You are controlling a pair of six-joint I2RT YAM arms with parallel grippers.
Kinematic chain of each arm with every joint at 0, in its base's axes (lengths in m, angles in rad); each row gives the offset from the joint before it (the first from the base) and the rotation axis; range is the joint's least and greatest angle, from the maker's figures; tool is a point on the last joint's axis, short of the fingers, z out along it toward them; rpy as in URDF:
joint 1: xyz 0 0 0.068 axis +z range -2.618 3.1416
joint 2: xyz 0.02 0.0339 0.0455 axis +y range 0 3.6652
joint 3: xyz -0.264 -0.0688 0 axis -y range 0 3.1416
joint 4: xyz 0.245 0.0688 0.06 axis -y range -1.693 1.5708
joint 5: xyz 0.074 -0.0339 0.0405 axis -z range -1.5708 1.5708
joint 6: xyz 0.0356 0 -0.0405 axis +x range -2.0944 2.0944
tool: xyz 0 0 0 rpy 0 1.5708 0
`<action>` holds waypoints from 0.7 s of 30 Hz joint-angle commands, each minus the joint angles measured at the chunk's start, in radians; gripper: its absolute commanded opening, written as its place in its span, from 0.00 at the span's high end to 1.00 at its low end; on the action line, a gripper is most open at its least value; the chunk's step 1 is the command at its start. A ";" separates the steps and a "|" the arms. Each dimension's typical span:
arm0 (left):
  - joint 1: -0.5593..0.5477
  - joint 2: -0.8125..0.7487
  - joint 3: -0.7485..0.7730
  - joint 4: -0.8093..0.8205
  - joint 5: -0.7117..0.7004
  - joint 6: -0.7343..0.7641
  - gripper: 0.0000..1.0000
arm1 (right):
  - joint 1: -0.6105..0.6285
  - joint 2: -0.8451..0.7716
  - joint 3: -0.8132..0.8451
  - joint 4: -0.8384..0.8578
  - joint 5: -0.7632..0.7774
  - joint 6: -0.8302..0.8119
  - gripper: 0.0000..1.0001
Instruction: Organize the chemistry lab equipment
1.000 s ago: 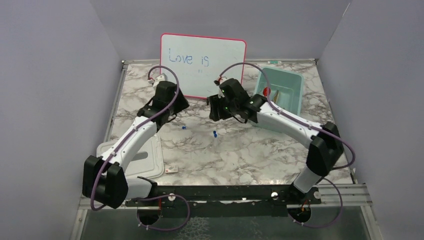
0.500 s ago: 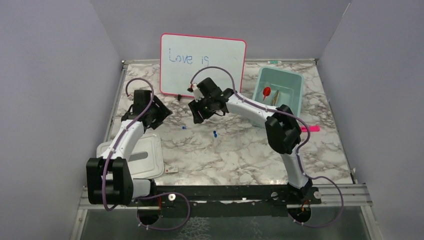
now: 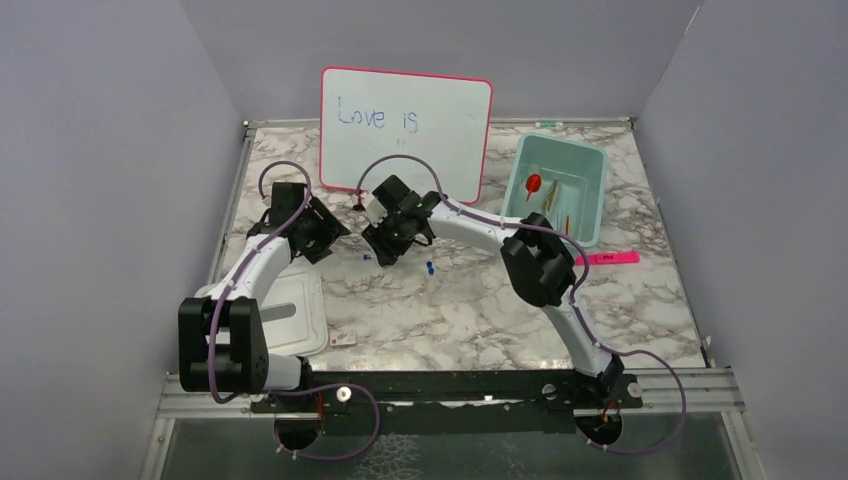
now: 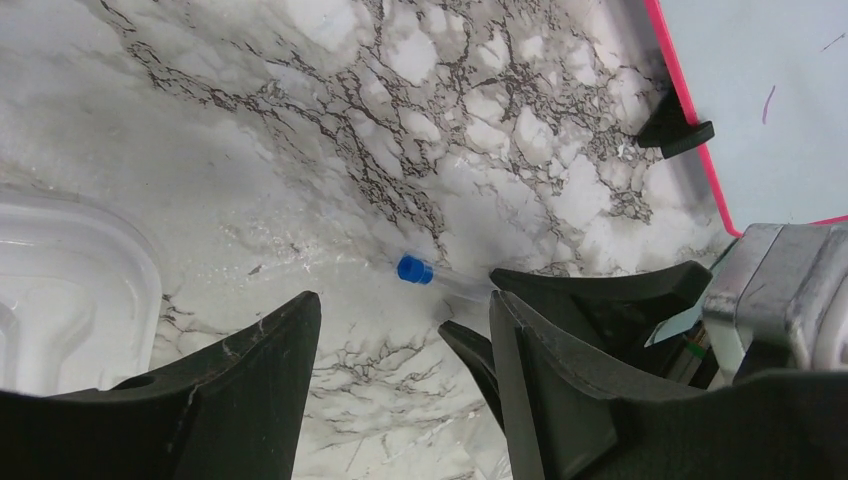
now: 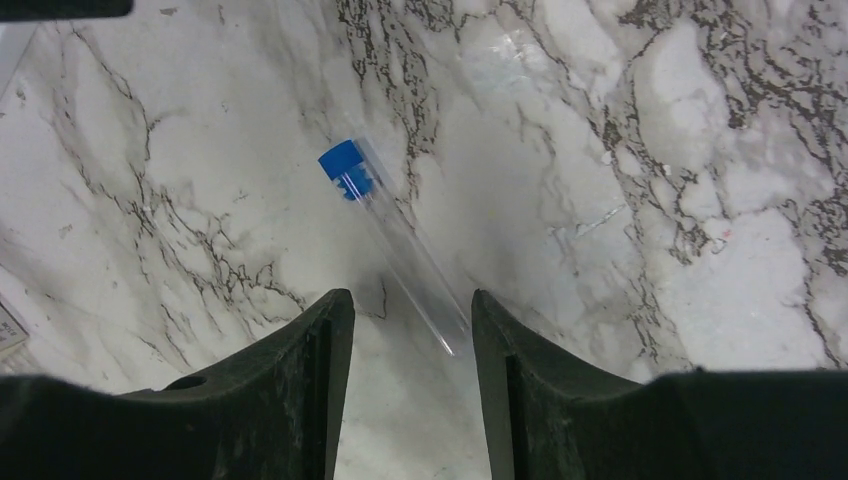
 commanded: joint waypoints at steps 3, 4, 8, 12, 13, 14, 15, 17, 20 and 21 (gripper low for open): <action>0.009 0.008 0.006 0.022 0.039 -0.021 0.35 | 0.016 0.040 0.021 -0.019 0.063 -0.061 0.58; 0.009 0.007 0.004 0.022 0.036 -0.021 0.35 | 0.017 0.037 0.015 -0.014 0.070 -0.064 0.60; 0.009 0.006 -0.010 0.021 0.039 -0.024 0.35 | 0.021 0.030 -0.004 -0.009 0.077 -0.085 0.73; 0.009 0.009 -0.026 0.024 0.049 -0.036 0.35 | 0.022 0.004 -0.043 0.024 0.080 -0.073 0.81; 0.009 0.011 -0.029 0.026 0.056 -0.037 0.35 | 0.023 -0.007 -0.056 0.034 0.078 -0.069 0.82; 0.031 0.013 -0.030 0.029 0.065 -0.039 0.35 | 0.023 -0.022 -0.068 0.050 0.078 -0.063 0.83; 0.033 0.016 -0.031 0.034 0.077 -0.040 0.35 | 0.023 -0.039 -0.087 0.071 0.079 -0.058 0.84; 0.034 0.024 -0.032 0.056 0.123 -0.038 0.33 | 0.023 -0.086 -0.140 0.131 0.076 -0.048 0.85; 0.033 0.048 -0.026 0.111 0.254 -0.010 0.22 | 0.022 -0.181 -0.249 0.251 0.064 -0.035 0.86; 0.033 0.059 -0.022 0.123 0.291 0.003 0.18 | 0.023 -0.210 -0.283 0.291 0.059 -0.029 0.86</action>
